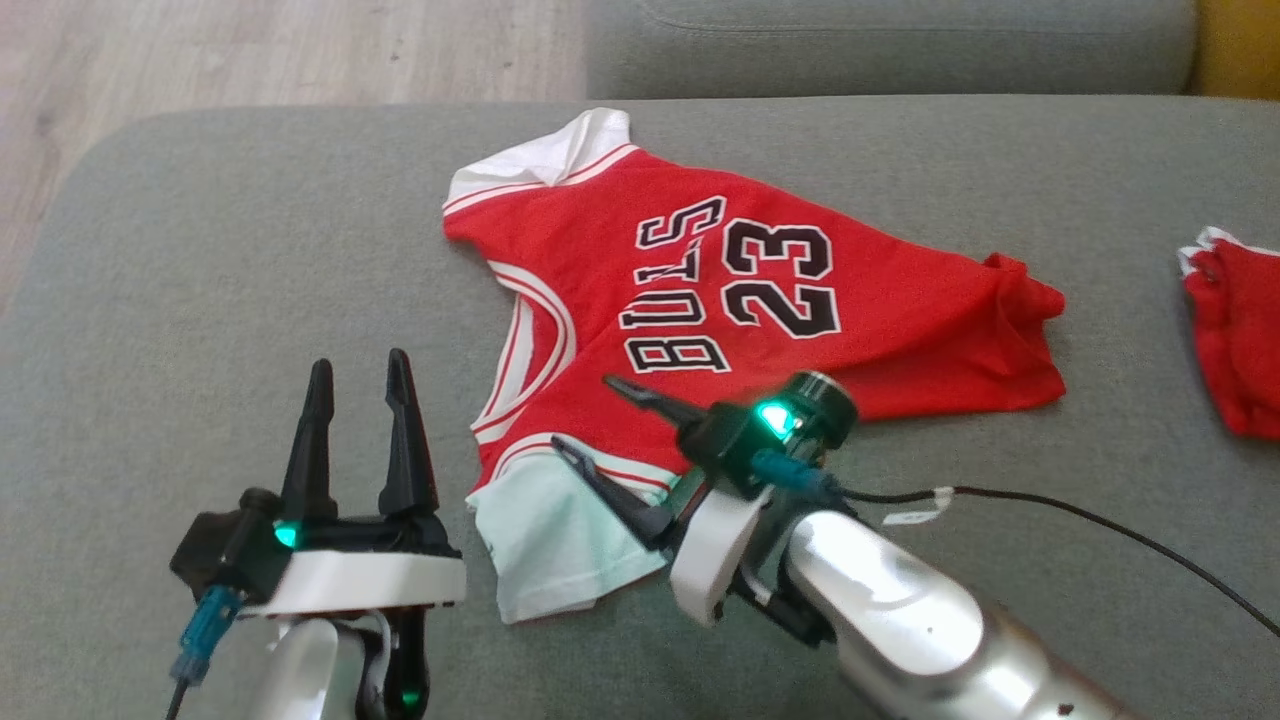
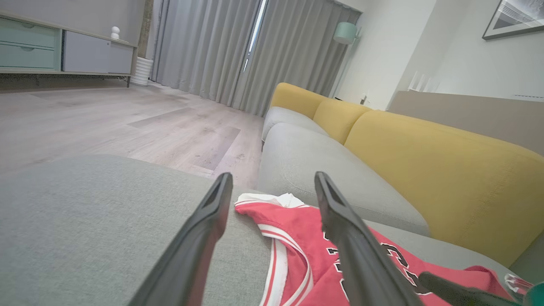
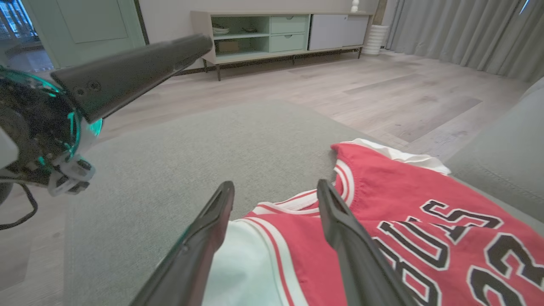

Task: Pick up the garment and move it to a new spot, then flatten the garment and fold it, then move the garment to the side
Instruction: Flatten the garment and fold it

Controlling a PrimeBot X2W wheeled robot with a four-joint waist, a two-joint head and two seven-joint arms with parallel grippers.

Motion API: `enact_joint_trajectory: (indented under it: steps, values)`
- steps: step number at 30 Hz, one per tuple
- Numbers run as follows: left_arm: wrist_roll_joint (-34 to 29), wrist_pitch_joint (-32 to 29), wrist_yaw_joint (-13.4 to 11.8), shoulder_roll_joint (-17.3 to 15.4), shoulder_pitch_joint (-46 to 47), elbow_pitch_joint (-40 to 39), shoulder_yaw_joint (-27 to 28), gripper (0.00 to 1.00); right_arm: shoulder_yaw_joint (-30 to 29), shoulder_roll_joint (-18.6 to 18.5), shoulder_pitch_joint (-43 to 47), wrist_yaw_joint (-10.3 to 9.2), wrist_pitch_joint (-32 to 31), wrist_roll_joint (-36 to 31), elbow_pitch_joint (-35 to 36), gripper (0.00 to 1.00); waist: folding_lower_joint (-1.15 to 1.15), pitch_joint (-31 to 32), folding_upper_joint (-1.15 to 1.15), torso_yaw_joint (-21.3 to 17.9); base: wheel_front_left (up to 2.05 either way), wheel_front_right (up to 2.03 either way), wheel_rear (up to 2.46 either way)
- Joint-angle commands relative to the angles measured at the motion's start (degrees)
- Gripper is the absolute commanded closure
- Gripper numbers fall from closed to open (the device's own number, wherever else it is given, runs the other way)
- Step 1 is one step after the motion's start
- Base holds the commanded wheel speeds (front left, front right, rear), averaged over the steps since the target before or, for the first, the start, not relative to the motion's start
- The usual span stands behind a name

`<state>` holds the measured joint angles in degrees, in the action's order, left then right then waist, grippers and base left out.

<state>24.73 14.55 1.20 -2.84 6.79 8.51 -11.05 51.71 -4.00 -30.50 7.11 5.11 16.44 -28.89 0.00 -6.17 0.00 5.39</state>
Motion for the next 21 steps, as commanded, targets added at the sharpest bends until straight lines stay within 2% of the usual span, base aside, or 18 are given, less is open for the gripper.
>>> enact_joint_trajectory:
  steps: [1, 4, 6, 11, 14, 17, 21]
  values:
    - [-0.2, 0.4, 0.2, 0.0, 1.6, -2.0, 1.6, 0.00, -1.1, 1.1, -0.8, 0.37, 1.1, -0.8, 1.5, 0.00, 0.00, 0.2, 0.00, -0.7, 0.00, 0.00, 0.00]
    - [-0.2, 0.4, 0.2, 0.0, 1.5, -1.5, 1.0, 0.00, -6.6, 1.1, 0.8, 0.37, 2.7, -2.6, 1.4, 0.00, 0.00, 0.6, 0.00, -1.4, 0.00, 0.00, 0.00]
    - [-0.1, 0.4, 0.2, 0.0, 1.3, -1.4, 0.6, 0.00, -12.4, 0.6, 2.4, 0.37, 4.0, -4.2, 1.6, 0.00, 0.00, 0.8, 0.00, -1.7, 0.00, 0.00, 0.00]
    - [-0.2, 0.4, 0.6, 0.0, 0.6, -0.5, -0.6, 0.00, -31.9, -0.9, 8.6, 0.37, 6.9, -10.0, 2.5, 0.00, 0.00, 1.3, 0.00, -2.3, 0.00, 0.00, 0.00]
    - [-0.1, 0.4, 0.7, 0.0, 0.1, 0.1, -1.7, 0.00, -42.4, -0.2, 13.3, 0.37, 7.7, -12.4, 3.4, 0.00, 0.00, 1.3, 0.00, -2.5, 0.00, 0.00, 0.00]
    - [-0.3, 0.4, 0.8, 0.0, -0.5, 1.0, -2.9, 0.00, -48.5, 0.6, 17.1, 0.37, 8.2, -14.0, 4.7, 0.00, 0.00, 1.2, 0.00, -2.8, 0.00, 0.00, 0.00]
    - [-0.8, 0.4, 1.2, 0.0, -0.9, 3.0, -4.1, 0.00, -51.4, 1.1, 19.5, 0.37, 8.8, -13.9, 6.7, 0.00, 0.00, 0.9, 0.00, -3.1, 0.00, 0.00, 0.00]
